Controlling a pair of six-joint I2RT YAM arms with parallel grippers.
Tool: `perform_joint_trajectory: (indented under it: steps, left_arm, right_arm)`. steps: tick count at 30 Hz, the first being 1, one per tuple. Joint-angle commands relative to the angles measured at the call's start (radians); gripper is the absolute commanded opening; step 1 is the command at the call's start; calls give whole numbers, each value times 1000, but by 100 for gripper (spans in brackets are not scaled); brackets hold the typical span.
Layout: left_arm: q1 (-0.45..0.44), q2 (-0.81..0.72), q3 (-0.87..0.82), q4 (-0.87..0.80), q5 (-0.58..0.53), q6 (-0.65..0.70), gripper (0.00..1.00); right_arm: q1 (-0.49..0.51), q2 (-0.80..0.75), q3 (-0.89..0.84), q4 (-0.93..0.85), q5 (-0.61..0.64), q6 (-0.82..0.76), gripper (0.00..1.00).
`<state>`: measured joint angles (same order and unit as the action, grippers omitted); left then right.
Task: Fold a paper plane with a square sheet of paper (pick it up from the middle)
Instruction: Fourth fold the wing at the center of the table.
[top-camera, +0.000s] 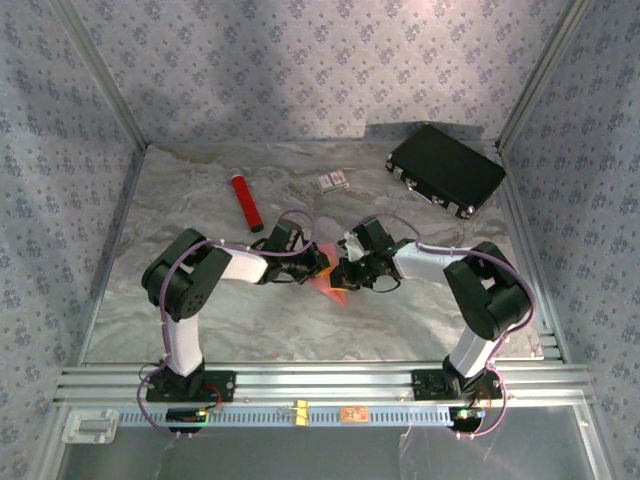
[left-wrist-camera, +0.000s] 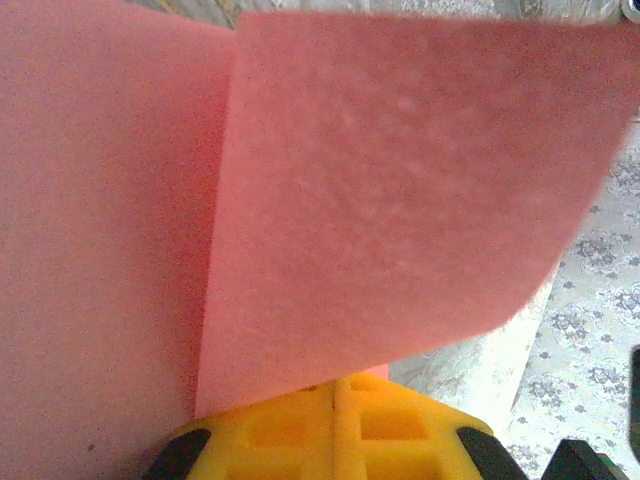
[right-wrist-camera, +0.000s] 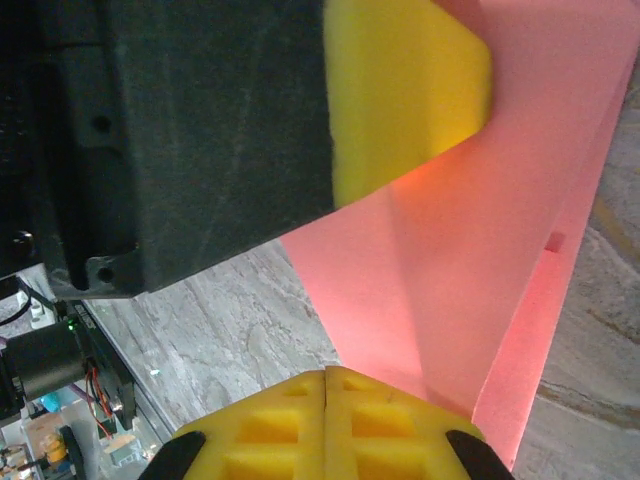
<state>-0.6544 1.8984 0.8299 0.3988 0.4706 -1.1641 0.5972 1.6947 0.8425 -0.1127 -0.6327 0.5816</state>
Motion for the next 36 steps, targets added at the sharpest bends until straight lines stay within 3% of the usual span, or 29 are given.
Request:
perform_joint_trajectory:
  steps: [1,24,36]
  left_arm:
    - [14,21,-41,-118,-67,-3,5]
    - [16,16,-37,-113,-64,-6,5]
    - [5,-94,-14,-72,-27,35,11]
  right_arm:
    - [1,-1,1,12,4,12,2]
    - [-20,17,-149,42,18,16,2]
    - [-34,18,-171,47,39,35,0]
